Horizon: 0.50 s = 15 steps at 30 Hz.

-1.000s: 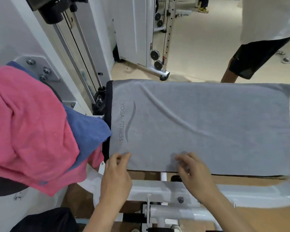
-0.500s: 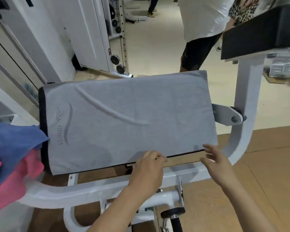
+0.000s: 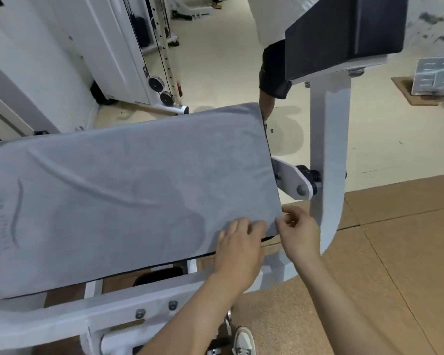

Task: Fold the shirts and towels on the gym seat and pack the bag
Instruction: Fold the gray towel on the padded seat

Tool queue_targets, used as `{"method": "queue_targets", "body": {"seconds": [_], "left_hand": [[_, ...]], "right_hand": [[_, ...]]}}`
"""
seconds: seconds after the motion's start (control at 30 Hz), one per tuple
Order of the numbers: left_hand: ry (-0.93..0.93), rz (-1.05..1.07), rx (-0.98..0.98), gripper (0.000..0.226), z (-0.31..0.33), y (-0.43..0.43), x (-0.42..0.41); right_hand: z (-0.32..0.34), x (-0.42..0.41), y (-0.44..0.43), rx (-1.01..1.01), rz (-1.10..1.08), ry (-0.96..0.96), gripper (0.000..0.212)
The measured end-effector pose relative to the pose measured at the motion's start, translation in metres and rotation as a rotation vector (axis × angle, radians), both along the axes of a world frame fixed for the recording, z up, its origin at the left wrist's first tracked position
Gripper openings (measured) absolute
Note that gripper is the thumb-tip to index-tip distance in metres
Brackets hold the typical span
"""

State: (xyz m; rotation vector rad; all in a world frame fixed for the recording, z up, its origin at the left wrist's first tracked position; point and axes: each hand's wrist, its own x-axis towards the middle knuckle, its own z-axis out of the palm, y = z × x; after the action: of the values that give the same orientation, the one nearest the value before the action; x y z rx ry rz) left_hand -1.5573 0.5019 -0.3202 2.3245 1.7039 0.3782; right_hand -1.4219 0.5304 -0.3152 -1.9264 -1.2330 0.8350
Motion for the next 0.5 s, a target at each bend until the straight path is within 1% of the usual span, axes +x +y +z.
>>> {"method": "queue_targets", "body": {"seconds": [0.03,0.1,0.13,0.17,0.2,0.23,0.3,0.33,0.4,0.5], "left_hand": [[-0.025,0.018,0.012,0.053,-0.003,0.003,0.006],[-0.076,0.024,0.016,0.057,-0.006,0.007,0.018],[-0.149,0.040,-0.001,0.054,-0.005,0.009,0.023],[-0.266,0.079,-0.041,0.047,-0.002,0.010,0.026],[-0.403,0.130,-0.097,0.038,0.001,0.011,0.028],[-0.527,0.189,-0.150,0.029,0.004,0.011,0.028],[-0.762,0.328,-0.229,0.022,0.010,0.013,0.022],[-0.850,0.392,-0.268,0.020,0.011,0.014,0.016],[-0.894,0.465,-0.324,0.018,0.012,0.016,0.005],[-0.846,0.461,-0.309,0.021,0.013,0.015,-0.007]], "right_hand": [[0.000,0.000,0.000,0.006,0.020,0.023,0.015],[0.003,-0.002,-0.002,-0.032,0.044,0.106,0.017],[0.008,-0.004,-0.002,-0.054,0.044,0.144,0.019],[0.013,-0.005,-0.003,-0.053,0.053,0.159,0.019],[0.021,-0.006,-0.003,-0.037,0.088,0.135,0.019],[0.029,-0.006,-0.003,-0.017,0.148,0.072,0.018],[0.048,-0.011,0.000,0.034,0.305,-0.106,0.019],[0.058,-0.014,0.004,0.068,0.363,-0.193,0.024],[0.074,-0.021,0.024,0.134,0.409,-0.297,0.038],[0.092,-0.035,0.074,0.192,0.403,-0.284,0.056]]}}
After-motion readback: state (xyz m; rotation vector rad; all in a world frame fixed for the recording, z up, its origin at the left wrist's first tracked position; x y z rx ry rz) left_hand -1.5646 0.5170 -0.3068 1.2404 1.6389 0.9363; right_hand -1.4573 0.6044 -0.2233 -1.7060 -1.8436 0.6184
